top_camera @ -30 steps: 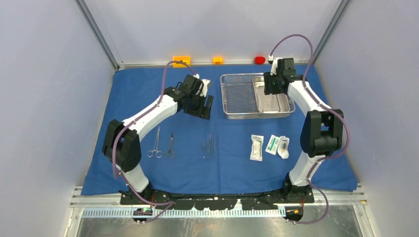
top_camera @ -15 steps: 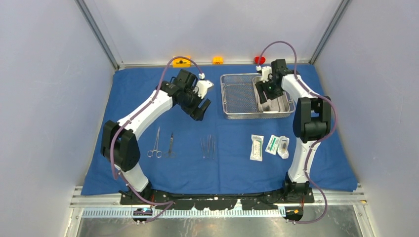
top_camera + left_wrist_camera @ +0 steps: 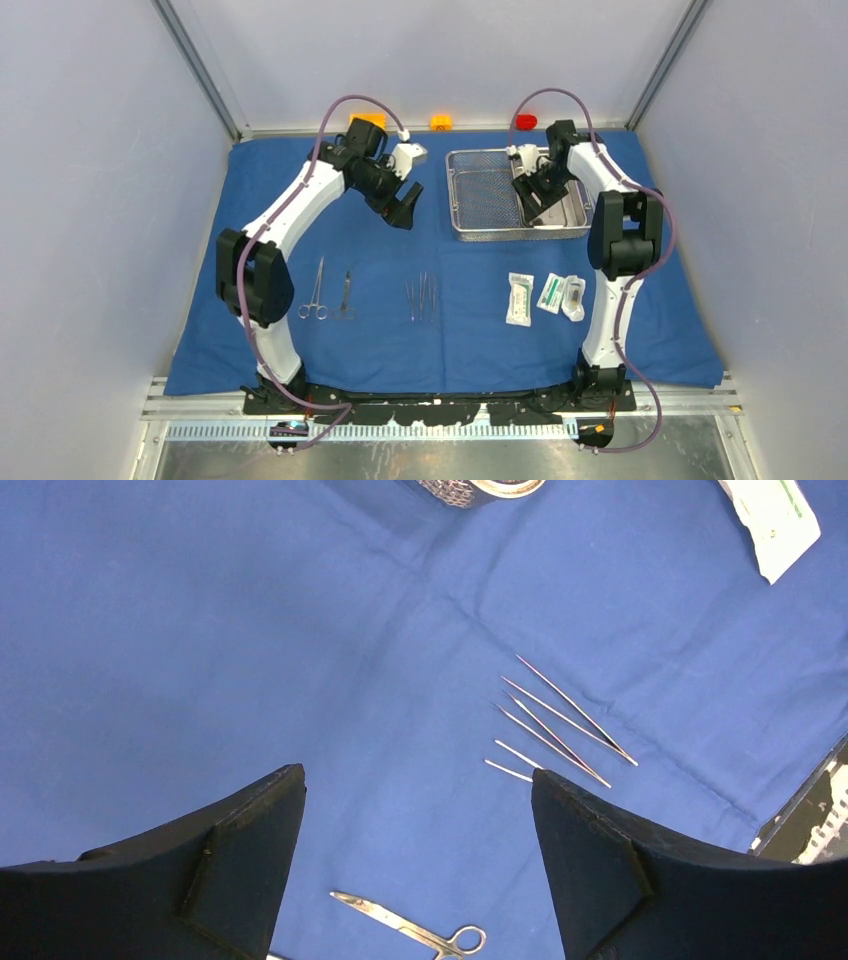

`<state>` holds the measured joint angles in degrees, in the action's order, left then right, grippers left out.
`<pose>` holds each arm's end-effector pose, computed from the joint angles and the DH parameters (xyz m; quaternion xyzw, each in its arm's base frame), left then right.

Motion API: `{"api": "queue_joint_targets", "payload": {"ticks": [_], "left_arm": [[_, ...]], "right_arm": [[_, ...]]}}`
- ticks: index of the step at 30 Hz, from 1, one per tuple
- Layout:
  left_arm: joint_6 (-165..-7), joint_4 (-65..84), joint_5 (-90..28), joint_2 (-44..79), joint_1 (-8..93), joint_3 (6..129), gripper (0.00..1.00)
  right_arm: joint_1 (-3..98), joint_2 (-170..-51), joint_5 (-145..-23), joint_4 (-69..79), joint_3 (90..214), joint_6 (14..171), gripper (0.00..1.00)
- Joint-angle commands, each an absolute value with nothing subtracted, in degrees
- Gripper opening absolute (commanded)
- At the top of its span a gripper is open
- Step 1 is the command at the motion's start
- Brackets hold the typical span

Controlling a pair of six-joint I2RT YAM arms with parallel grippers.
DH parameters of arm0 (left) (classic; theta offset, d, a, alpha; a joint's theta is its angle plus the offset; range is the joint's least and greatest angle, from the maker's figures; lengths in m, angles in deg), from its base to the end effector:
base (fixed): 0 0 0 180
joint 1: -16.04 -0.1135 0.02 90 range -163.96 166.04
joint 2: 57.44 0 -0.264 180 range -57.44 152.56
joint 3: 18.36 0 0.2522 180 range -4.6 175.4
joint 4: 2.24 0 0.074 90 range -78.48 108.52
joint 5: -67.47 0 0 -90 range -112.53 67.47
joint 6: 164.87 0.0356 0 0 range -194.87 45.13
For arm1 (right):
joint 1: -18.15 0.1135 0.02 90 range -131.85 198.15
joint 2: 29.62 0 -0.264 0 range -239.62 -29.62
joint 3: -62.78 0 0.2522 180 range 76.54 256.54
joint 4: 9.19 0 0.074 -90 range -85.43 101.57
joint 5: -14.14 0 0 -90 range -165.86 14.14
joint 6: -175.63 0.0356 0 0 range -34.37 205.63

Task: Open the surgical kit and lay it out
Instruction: Pick up the medical item from the container.

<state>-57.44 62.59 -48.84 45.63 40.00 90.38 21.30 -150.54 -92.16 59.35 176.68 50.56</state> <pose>0.3454 -0.1708 0.3046 0.3883 0.8568 -0.2338 0.2460 0.4317 0.0338 0.2044 -0.3383 0.9221 0.1010 0.1583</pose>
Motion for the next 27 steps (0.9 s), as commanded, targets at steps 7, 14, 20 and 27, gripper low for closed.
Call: {"api": "queue_joint_targets", "payload": {"ticks": [7,14,20,27], "left_arm": [[-53.8,66.4,-53.9,52.7,34.0,100.4,0.87],[-54.8,64.9,-54.8,55.2,31.7,101.9,0.88],[-55.8,64.9,-55.9,56.3,31.6,103.1,0.89],[-55.6,65.9,-56.3,57.6,31.5,104.9,0.89]], "right_arm": [[19.9,-156.5,-97.4,67.7,185.4,41.2,0.62],[20.2,-157.2,-97.7,70.7,185.7,36.5,0.63],[20.9,-156.4,-93.1,65.1,181.4,36.5,0.63],[21.4,-157.4,-89.7,59.2,178.0,36.0,0.61]]}}
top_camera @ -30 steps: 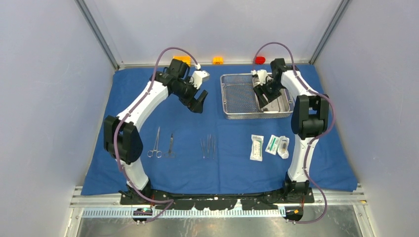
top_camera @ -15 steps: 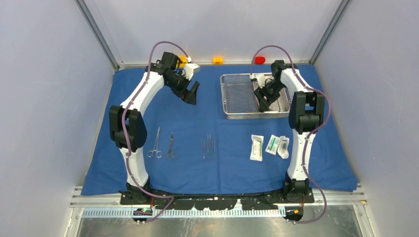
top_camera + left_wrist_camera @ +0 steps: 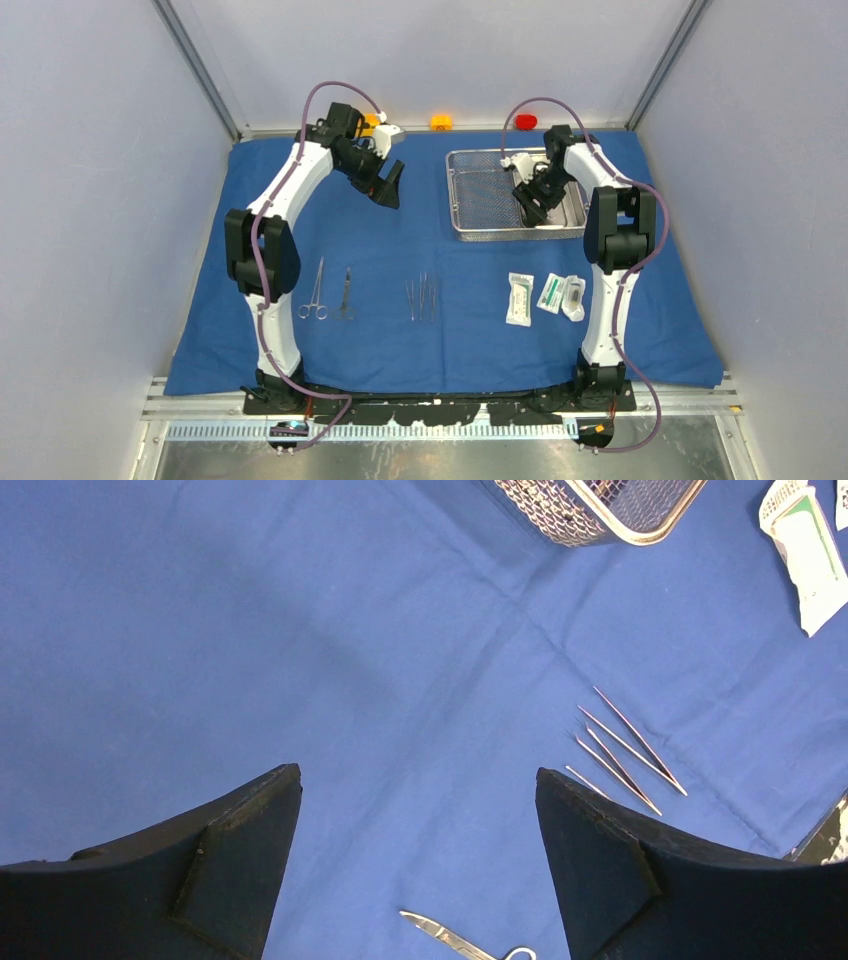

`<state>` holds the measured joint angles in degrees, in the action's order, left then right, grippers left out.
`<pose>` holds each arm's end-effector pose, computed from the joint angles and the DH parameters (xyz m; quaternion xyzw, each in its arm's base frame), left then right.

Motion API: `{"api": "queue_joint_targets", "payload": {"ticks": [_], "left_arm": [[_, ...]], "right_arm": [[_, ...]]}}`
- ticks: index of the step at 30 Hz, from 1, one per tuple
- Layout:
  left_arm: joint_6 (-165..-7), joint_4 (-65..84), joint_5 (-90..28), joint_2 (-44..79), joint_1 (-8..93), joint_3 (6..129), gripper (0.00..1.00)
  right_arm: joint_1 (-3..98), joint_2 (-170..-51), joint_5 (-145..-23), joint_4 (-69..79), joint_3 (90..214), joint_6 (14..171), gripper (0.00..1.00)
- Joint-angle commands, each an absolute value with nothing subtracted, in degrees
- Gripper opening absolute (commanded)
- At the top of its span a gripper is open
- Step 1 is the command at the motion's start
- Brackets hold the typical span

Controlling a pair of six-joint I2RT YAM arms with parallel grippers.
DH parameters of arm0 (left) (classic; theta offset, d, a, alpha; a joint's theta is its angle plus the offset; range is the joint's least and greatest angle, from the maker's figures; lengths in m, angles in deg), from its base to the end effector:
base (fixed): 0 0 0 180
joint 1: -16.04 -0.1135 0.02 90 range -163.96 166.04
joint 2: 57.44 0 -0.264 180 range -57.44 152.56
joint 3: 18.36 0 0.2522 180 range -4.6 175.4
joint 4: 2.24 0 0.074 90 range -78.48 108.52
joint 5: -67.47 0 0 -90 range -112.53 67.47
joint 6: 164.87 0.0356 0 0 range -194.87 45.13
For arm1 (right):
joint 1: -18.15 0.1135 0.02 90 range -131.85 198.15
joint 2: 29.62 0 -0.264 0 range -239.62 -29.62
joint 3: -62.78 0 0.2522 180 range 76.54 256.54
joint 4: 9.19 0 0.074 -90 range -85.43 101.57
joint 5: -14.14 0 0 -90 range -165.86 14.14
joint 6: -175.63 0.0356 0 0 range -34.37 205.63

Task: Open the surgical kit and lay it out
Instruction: Pick up the medical item from the container.

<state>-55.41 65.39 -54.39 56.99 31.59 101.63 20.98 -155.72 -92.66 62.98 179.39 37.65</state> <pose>0.4083 -0.1331 0.2862 0.3439 0.8700 -0.2583 0.2410 0.4389 0.0320 0.1783 -0.4329 0.8867 0.1069 0.1224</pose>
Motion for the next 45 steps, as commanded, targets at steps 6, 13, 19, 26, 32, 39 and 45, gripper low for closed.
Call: {"api": "queue_joint_targets", "payload": {"ticks": [6,13,19,26,32,39,45], "left_arm": [[-55.6,66.5,-56.0,58.8,31.5,105.7,0.9],[-54.8,67.6,-55.2,59.7,31.4,106.7,0.91],[-54.9,67.6,-55.2,59.6,30.5,106.8,0.92],[-54.9,67.4,-55.7,59.8,29.2,106.5,0.93],[-54.9,67.4,-56.4,59.8,28.0,105.9,0.93],[-54.2,67.4,-56.1,59.8,27.8,104.5,0.93],[-54.5,67.3,-56.0,60.1,27.8,104.5,0.93]], "right_arm": [[21.3,-157.2,-87.6,53.0,176.5,37.9,0.55],[21.2,-157.2,-87.3,47.9,178.0,43.0,0.46],[20.2,-157.5,-87.3,45.8,182.4,49.7,0.39],[17.7,-156.9,-95.8,50.7,187.5,57.4,0.41],[17.2,-156.8,-99.5,48.0,186.7,68.4,0.48],[18.0,-156.5,-94.6,41.0,182.4,73.0,0.52],[18.1,-156.8,-92.3,38.5,180.7,74.2,0.52]]}}
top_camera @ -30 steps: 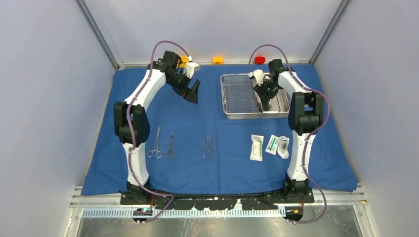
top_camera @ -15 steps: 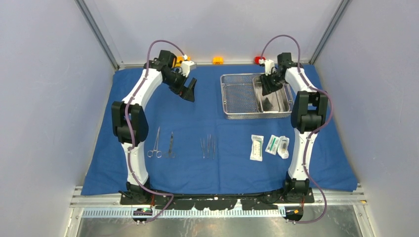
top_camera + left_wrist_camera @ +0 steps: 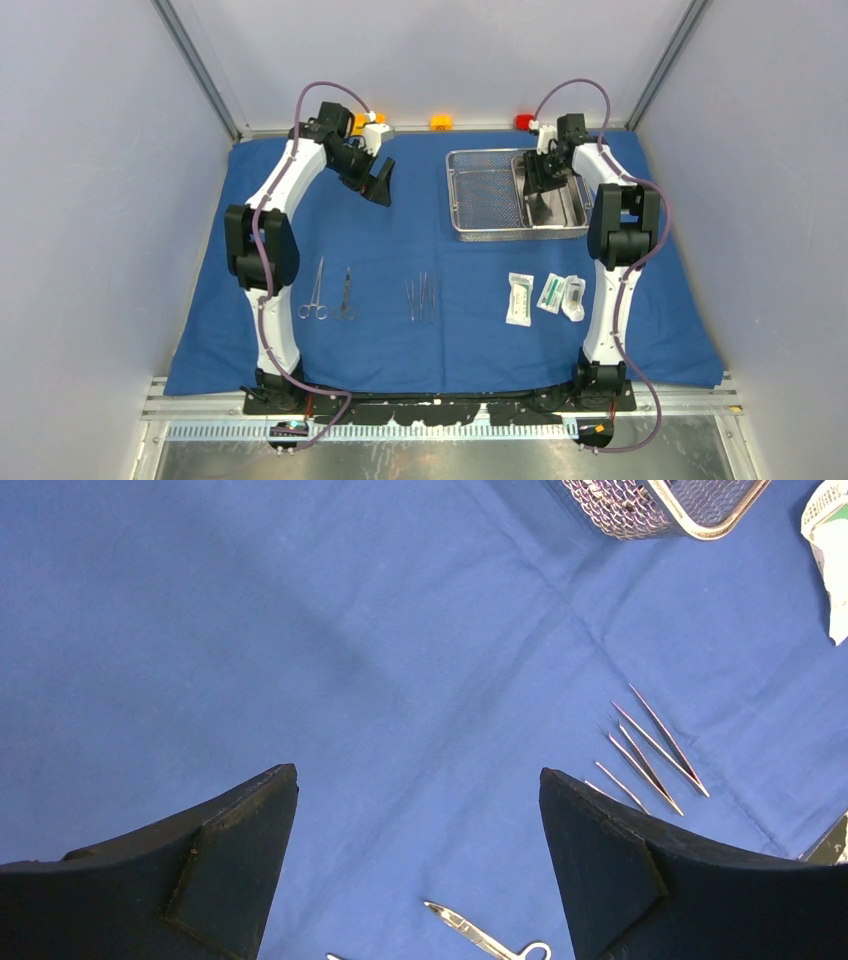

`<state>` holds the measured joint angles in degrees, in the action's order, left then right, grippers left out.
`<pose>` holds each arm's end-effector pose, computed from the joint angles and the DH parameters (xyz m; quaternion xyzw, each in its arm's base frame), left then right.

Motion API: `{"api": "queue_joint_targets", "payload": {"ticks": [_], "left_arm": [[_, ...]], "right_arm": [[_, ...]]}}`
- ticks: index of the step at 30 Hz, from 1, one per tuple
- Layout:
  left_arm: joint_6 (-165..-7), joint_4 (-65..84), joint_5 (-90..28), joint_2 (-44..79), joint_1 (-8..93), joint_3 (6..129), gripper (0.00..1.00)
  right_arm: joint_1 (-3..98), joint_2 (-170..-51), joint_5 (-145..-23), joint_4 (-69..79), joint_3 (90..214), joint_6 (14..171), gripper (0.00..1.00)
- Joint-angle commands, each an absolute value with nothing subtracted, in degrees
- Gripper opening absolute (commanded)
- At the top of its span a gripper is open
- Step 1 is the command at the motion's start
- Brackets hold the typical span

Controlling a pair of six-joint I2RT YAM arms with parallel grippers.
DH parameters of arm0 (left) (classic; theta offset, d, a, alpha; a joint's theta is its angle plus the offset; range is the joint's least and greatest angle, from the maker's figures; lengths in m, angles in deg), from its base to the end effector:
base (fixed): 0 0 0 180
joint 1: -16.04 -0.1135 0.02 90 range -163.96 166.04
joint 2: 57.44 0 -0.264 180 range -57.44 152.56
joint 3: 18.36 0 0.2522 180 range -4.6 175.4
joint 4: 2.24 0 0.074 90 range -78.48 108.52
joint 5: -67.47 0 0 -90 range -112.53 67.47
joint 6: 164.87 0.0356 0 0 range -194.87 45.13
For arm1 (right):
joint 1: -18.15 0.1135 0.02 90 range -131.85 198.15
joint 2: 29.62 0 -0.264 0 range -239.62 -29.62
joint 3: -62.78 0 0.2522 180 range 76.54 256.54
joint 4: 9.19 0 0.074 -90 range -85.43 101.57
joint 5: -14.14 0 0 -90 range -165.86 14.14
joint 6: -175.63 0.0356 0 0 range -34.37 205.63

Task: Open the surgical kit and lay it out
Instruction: Pick up the medical item from the container.

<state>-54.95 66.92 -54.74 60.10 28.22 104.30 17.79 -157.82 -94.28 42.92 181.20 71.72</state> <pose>0.4250 -0.1111 0.2765 0.3187 0.8825 -0.2551 0.2335 0.4826 0.0082 0.1831 -0.1516 0.9463 0.1243 0.2572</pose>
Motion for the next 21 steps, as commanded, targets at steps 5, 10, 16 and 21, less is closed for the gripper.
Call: {"api": "queue_joint_targets", "payload": {"ticks": [5,10,16,21], "left_arm": [[-54.6,67.0,-55.7,59.5,27.8,103.8,0.93],[-54.7,66.9,-55.9,59.4,27.8,103.9,0.93],[-54.9,67.0,-56.5,59.6,27.8,104.3,0.93],[-55.3,66.8,-57.1,59.5,27.8,104.3,0.93]], "right_arm": [[20.2,-157.0,-91.3,37.9,180.6,74.7,0.51],[21.5,-156.9,-89.8,37.1,180.1,75.0,0.49],[22.8,-156.8,-84.6,35.0,178.0,74.6,0.46],[23.8,-156.4,-80.1,33.3,175.8,73.4,0.43]]}}
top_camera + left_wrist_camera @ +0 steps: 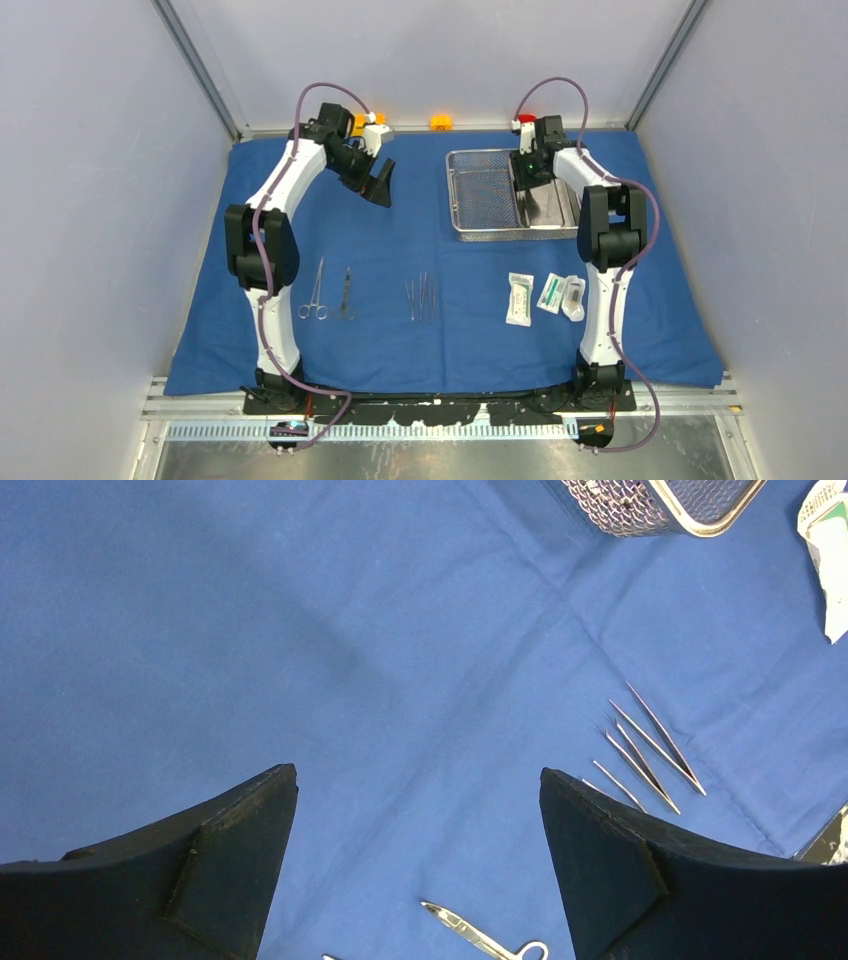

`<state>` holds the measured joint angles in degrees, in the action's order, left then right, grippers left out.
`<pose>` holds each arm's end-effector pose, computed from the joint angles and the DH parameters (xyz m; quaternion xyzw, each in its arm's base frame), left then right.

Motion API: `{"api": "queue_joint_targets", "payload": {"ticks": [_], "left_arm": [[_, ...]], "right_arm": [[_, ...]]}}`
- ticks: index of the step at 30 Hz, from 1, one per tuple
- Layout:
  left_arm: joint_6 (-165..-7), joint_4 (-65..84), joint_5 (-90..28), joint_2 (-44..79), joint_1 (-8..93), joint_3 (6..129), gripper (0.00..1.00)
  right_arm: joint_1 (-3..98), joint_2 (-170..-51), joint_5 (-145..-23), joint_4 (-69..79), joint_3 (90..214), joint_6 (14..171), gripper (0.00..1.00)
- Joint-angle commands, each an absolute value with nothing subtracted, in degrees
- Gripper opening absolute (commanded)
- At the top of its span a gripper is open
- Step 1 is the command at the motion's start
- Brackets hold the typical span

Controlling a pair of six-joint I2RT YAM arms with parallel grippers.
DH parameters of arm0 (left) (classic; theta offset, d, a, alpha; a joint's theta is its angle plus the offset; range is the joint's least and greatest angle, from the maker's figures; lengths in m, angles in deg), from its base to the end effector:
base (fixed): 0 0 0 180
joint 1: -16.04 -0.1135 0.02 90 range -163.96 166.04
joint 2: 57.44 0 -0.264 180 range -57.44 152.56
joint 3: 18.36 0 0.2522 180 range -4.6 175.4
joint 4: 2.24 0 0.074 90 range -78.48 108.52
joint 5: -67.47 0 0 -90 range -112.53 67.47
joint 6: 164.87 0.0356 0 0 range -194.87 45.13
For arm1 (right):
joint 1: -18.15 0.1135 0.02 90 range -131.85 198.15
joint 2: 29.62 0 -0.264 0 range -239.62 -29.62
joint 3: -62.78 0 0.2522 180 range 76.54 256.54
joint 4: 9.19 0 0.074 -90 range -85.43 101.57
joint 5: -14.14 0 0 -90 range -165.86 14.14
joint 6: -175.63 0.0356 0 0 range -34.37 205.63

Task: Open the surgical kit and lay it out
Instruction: Pick up the medical item from the container.

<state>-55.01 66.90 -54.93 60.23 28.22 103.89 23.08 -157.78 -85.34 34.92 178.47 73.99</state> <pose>0.4248 -0.1112 0.2735 0.3176 0.8834 -0.2574 0.2292 0.4871 0.0479 0.1756 -0.1611 0.9411 0.0622 0.2907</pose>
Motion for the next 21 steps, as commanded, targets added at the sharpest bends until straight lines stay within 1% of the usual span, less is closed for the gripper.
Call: {"api": "queue_joint_targets", "payload": {"ticks": [1,8,21], "left_arm": [[-55.4,66.8,-57.1,59.5,27.8,104.3,0.93],[-55.6,66.8,-57.0,59.0,27.8,104.3,0.94],[-56.5,66.6,-57.7,59.6,27.8,105.5,0.94]], "right_arm": [[24.0,-156.4,-79.4,32.9,175.4,73.2,0.42],[23.9,-156.7,-76.2,32.3,174.5,72.9,0.33],[21.6,-155.5,-78.5,35.1,176.4,74.8,0.06]]}}
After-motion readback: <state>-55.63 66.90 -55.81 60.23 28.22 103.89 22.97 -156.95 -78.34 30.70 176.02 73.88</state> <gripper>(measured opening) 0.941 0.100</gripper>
